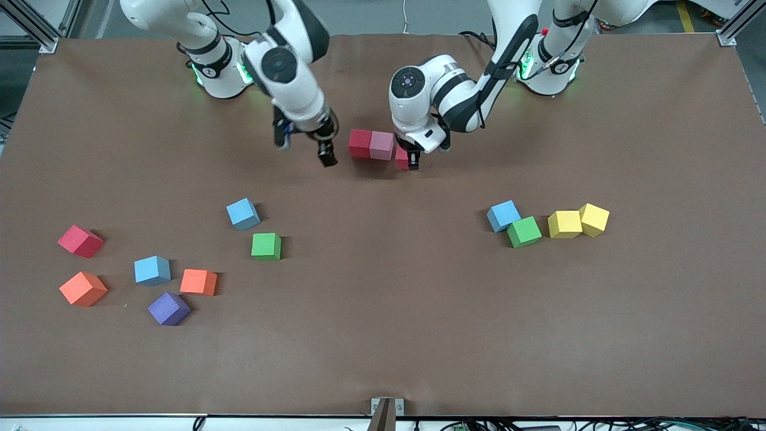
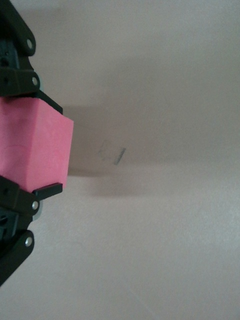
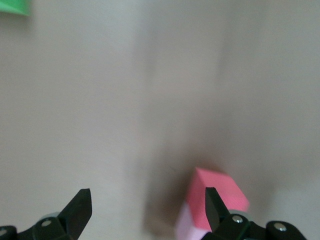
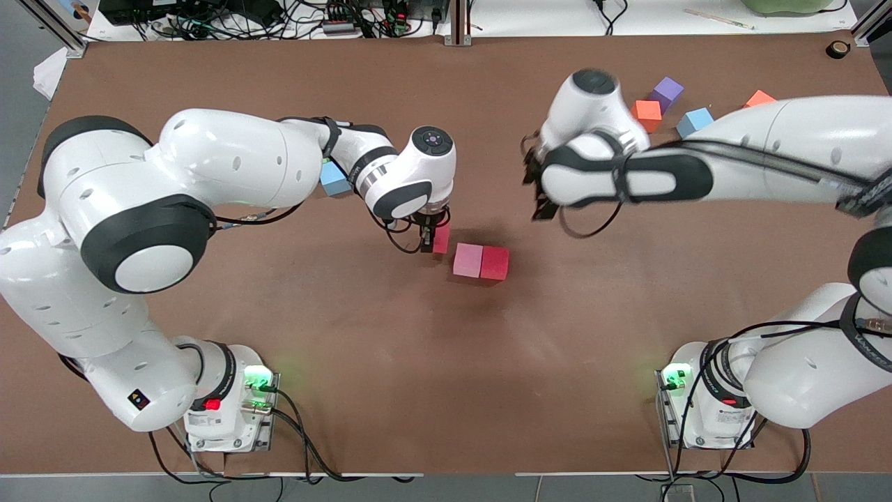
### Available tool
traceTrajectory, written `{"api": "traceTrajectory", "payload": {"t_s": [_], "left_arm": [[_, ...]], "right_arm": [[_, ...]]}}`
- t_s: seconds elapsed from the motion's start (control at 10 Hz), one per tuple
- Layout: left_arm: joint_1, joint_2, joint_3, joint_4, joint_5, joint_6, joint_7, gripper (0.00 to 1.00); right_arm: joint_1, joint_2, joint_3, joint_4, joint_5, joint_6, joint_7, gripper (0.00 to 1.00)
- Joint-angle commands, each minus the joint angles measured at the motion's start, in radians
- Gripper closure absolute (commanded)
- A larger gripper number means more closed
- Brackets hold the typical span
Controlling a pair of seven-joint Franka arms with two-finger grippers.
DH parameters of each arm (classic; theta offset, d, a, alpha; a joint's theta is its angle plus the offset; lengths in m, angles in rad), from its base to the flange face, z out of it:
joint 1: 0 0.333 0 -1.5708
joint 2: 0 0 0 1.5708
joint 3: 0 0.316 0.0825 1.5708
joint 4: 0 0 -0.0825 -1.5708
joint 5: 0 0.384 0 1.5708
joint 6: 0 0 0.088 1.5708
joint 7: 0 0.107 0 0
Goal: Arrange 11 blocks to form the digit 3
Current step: 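Reach and grasp the green cube with the right gripper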
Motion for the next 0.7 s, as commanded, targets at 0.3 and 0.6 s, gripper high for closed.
{"api": "traceTrajectory", "payload": {"t_s": [0.3,0.6], "left_arm": [[-0.01,-0.01,-0.001,-0.087,-0.008,0.084,-0.091,0.92],[-0.04,-0.001,-0.001,-0.11,-0.008,0.15,-0.135,0.92]], "right_arm": [[-0.252,0.099,0.017,0.175,-0.224,-0.002,-0.773,0.0],[-0.328,0.207,0.019,0.288,-0.221,0.023,-1.092,0.0]]}}
